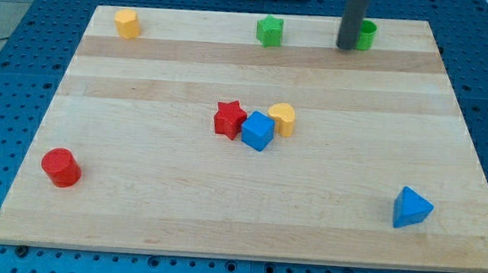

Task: Push the red star away from the yellow heart

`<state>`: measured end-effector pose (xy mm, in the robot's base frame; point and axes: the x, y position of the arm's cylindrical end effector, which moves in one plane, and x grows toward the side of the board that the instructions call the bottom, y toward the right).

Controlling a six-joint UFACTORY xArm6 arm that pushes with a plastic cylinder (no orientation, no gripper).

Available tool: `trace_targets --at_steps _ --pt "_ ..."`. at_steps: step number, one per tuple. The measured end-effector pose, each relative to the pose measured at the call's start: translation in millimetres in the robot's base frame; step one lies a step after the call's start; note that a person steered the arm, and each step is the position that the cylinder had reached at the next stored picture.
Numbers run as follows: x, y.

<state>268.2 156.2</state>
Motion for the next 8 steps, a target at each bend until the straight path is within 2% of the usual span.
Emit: trace_targets --at_steps 1,5,6,7,8 --pt "3 28" --pt "12 14" --pt "42 3" --pt "68 -38" --pt "133 -50"
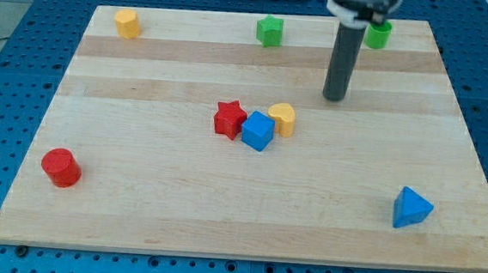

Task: Push the red star away from the yellow heart

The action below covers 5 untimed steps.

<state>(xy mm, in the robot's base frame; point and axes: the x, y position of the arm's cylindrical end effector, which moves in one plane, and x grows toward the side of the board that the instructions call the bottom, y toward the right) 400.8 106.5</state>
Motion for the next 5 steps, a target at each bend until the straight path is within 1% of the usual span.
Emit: trace_targets --at_steps 1,2,3,4,5 --pt "20 -29" --pt "40 -43" --pt "50 -75" --pt "52 -94" --pt "51 -143"
